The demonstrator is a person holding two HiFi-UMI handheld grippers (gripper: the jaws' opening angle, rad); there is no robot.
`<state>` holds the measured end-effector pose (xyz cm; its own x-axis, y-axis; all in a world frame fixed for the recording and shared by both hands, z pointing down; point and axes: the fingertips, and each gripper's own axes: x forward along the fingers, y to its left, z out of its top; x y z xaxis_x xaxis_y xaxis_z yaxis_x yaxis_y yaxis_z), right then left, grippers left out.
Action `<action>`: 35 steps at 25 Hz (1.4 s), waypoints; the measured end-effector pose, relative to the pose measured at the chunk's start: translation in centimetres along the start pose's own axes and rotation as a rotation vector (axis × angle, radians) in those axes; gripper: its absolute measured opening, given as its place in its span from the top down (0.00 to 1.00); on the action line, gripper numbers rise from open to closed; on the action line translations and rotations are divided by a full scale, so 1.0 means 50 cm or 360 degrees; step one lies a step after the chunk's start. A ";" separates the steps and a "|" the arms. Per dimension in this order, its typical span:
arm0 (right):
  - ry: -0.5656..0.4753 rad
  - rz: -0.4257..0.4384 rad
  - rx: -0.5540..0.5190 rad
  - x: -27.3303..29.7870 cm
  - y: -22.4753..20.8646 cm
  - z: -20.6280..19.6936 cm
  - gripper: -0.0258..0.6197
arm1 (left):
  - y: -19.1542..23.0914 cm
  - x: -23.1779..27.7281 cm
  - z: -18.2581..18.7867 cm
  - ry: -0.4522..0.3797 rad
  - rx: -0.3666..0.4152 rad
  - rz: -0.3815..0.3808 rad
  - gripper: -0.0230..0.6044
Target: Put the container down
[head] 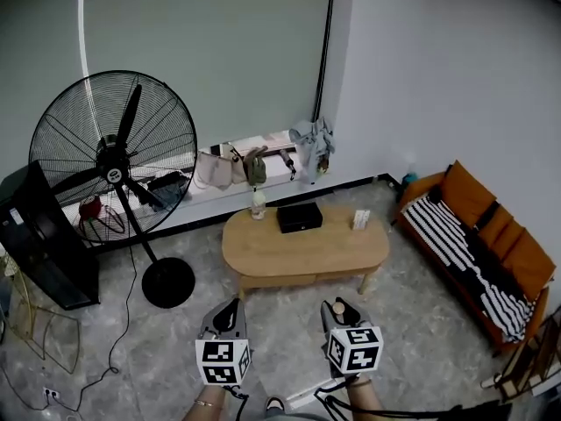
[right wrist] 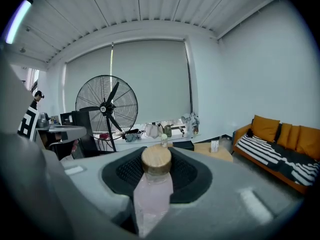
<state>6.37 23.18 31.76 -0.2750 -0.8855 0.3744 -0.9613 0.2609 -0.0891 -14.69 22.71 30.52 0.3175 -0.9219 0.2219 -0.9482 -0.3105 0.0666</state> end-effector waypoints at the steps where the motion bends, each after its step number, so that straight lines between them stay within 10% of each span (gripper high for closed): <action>1: 0.0003 0.0000 -0.0005 0.013 -0.010 0.005 0.75 | 0.002 0.016 0.006 -0.0003 -0.0001 0.0006 0.97; 35: -0.0001 -0.0120 0.0032 0.329 -0.193 0.130 0.75 | 0.087 0.421 0.075 0.0021 0.0017 -0.0055 0.97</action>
<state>11.03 3.61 32.78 -0.2021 -0.9026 0.3801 -0.9794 0.1859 -0.0793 -12.11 1.08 31.84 0.3497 -0.9076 0.2323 -0.9366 -0.3446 0.0638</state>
